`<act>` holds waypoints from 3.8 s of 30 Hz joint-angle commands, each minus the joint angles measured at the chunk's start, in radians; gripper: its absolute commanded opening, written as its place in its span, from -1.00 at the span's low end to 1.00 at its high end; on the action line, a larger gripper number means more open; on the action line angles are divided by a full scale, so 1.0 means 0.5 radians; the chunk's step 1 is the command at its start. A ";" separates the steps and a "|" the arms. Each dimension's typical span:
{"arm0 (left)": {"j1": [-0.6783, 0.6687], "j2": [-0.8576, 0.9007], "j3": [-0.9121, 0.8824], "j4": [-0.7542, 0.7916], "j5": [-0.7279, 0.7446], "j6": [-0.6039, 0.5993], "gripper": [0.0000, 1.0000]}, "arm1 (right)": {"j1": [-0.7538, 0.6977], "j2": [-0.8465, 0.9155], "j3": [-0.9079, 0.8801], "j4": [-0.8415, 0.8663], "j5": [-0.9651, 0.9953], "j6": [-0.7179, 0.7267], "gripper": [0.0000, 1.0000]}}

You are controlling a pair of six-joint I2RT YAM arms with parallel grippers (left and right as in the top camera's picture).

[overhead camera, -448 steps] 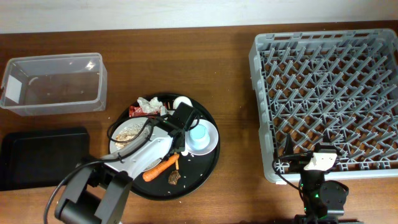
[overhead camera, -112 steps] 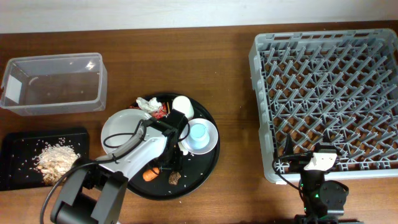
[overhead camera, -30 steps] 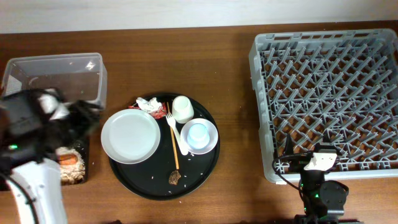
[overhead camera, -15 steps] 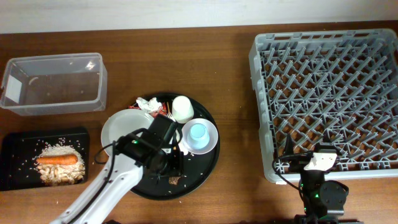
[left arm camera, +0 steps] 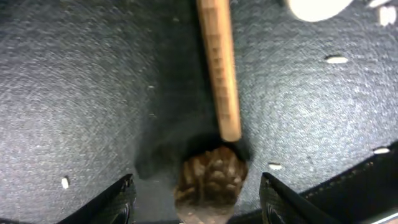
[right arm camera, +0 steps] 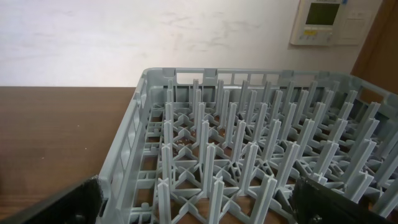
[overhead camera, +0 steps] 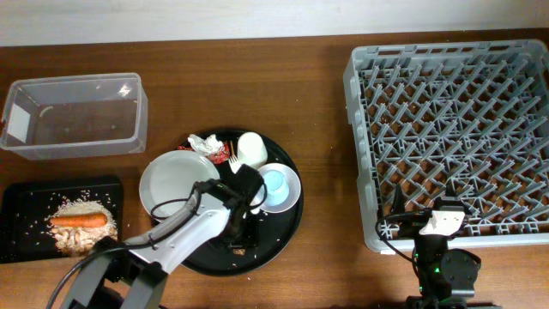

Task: Sort waste into correct bins and load items into the dishwasher rack

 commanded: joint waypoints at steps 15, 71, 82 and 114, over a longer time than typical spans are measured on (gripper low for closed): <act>-0.118 0.173 0.047 -0.008 -0.061 0.076 -0.17 | -0.002 -0.011 -0.014 -0.008 0.004 -0.006 0.97; 2.463 0.254 0.936 -0.211 0.927 0.344 0.05 | -0.002 -0.011 -0.014 -0.008 0.004 -0.006 0.97; 1.289 -0.242 0.909 -0.449 0.430 0.528 0.47 | -0.002 -0.011 -0.014 -0.008 0.004 -0.006 0.97; 0.751 0.682 0.907 0.661 -0.230 0.528 -0.11 | -0.002 -0.011 -0.014 -0.008 0.004 -0.006 0.97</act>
